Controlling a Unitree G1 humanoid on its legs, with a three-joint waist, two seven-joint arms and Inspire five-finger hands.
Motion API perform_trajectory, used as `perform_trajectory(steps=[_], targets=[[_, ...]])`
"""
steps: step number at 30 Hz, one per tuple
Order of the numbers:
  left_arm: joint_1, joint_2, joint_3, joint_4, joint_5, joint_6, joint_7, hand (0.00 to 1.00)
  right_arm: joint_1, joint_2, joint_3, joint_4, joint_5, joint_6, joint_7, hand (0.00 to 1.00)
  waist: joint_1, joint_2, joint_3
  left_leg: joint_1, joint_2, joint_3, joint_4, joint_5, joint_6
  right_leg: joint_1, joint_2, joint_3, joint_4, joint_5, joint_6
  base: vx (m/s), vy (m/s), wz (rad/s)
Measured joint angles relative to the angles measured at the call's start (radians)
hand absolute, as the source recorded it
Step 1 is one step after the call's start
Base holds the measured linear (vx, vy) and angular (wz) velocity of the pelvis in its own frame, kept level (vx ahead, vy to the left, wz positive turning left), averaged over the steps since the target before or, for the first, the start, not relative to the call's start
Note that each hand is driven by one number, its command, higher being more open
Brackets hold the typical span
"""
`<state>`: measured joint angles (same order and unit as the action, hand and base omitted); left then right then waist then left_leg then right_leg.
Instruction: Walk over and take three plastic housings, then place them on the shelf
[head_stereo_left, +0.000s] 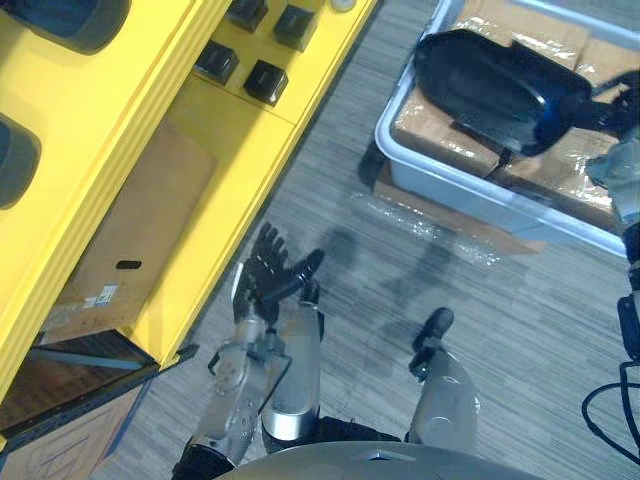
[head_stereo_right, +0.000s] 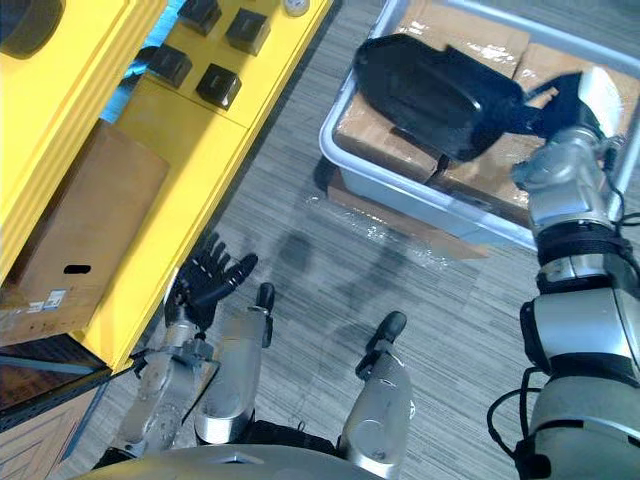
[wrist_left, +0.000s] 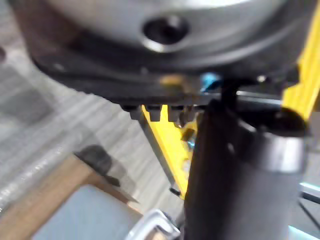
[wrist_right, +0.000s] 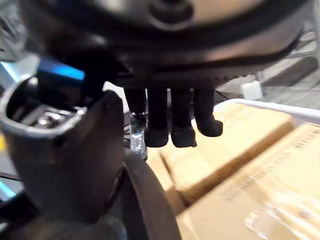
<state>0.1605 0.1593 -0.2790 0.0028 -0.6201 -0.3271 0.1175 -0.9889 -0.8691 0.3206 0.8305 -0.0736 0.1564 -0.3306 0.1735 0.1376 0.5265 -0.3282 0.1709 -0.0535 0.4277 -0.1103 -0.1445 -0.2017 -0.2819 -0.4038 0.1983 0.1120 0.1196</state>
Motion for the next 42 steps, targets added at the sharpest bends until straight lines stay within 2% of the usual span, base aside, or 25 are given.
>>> perform_trajectory(steps=[1,2,3,7,11,14,20,24,32,38,42], targets=[[-0.004,0.000,0.006,-0.018,-0.012,0.000,-0.003,1.00,0.002,0.015,-0.005,-0.025,0.000,-0.002,-0.012,0.00,-0.006,-0.006,0.001,0.007,0.002,0.001,-0.004,0.001,-0.001,0.008,0.003,0.000,-0.005,0.000,0.000,0.02,-0.022,-0.11],[-0.031,0.002,0.024,-0.051,-0.031,0.006,-0.015,1.00,0.011,0.056,-0.028,-0.082,-0.003,-0.013,-0.042,0.00,-0.010,-0.027,0.000,0.029,0.010,0.015,-0.015,0.002,-0.003,0.016,0.009,0.011,-0.009,0.000,0.000,0.02,-0.019,-0.16],[-0.045,0.003,0.029,-0.062,-0.045,0.010,-0.016,1.00,0.015,0.073,-0.038,-0.104,-0.013,-0.015,-0.051,0.00,-0.010,-0.035,0.001,0.036,0.014,0.022,-0.016,0.002,-0.003,0.019,0.012,0.019,-0.009,0.000,0.000,0.01,-0.015,-0.24],[-0.179,0.018,0.050,-0.074,-0.078,0.104,-0.005,1.00,0.034,0.152,-0.079,-0.177,-0.078,-0.019,-0.084,0.00,-0.018,-0.089,0.000,0.096,0.020,0.050,-0.033,0.002,-0.004,0.053,0.018,0.046,-0.019,0.001,-0.001,0.00,0.000,-0.17],[-0.299,0.053,0.052,-0.061,-0.097,0.181,0.047,1.00,0.036,0.211,-0.096,-0.209,-0.081,-0.019,-0.084,0.00,-0.041,-0.132,-0.004,0.115,0.028,0.071,-0.033,-0.001,-0.006,0.064,0.027,0.067,-0.032,0.011,-0.003,-0.02,0.008,-0.15],[-0.393,0.055,0.053,0.009,-0.142,0.221,0.064,1.00,0.037,0.226,-0.096,-0.210,-0.094,-0.018,-0.084,0.00,-0.046,-0.137,-0.004,0.125,0.033,0.094,-0.033,-0.002,-0.006,0.066,0.034,0.090,-0.054,0.027,-0.003,-0.03,0.022,-0.23],[-0.507,0.055,0.052,0.155,-0.292,0.268,0.096,1.00,0.036,0.254,-0.096,-0.209,-0.110,-0.017,-0.091,0.00,-0.063,-0.139,-0.004,0.124,0.050,0.106,-0.031,-0.005,-0.010,0.064,0.054,0.104,-0.079,0.040,-0.009,-0.01,0.003,-0.10],[-0.600,0.050,0.051,0.273,-0.453,0.289,0.101,1.00,0.020,0.273,-0.095,-0.209,-0.115,-0.018,-0.144,0.00,-0.072,-0.144,-0.006,0.108,0.052,0.111,-0.028,-0.006,-0.011,0.040,0.058,0.113,-0.079,0.046,-0.012,0.01,0.005,-0.06],[-0.708,0.011,0.043,0.354,-0.716,0.281,0.096,1.00,-0.075,0.311,-0.054,-0.198,-0.116,-0.032,-0.258,0.00,-0.095,-0.147,-0.006,0.096,0.052,0.124,-0.019,-0.006,-0.011,0.018,0.058,0.130,-0.075,0.052,-0.014,0.01,0.013,-0.04],[-0.763,-0.014,0.018,0.372,-0.802,0.242,0.095,1.00,-0.146,0.327,-0.033,-0.196,-0.115,-0.045,-0.348,0.00,-0.110,-0.147,-0.006,0.096,0.052,0.132,-0.012,-0.007,-0.010,0.013,0.058,0.140,-0.073,0.056,-0.013,-0.02,0.013,-0.05],[-0.777,-0.025,0.008,0.404,-0.866,0.236,0.095,1.00,-0.175,0.328,-0.018,-0.196,-0.115,-0.055,-0.358,0.00,-0.122,-0.147,-0.006,0.098,0.052,0.133,-0.012,-0.006,-0.010,0.013,0.058,0.141,-0.070,0.057,-0.013,0.00,0.000,0.00]])
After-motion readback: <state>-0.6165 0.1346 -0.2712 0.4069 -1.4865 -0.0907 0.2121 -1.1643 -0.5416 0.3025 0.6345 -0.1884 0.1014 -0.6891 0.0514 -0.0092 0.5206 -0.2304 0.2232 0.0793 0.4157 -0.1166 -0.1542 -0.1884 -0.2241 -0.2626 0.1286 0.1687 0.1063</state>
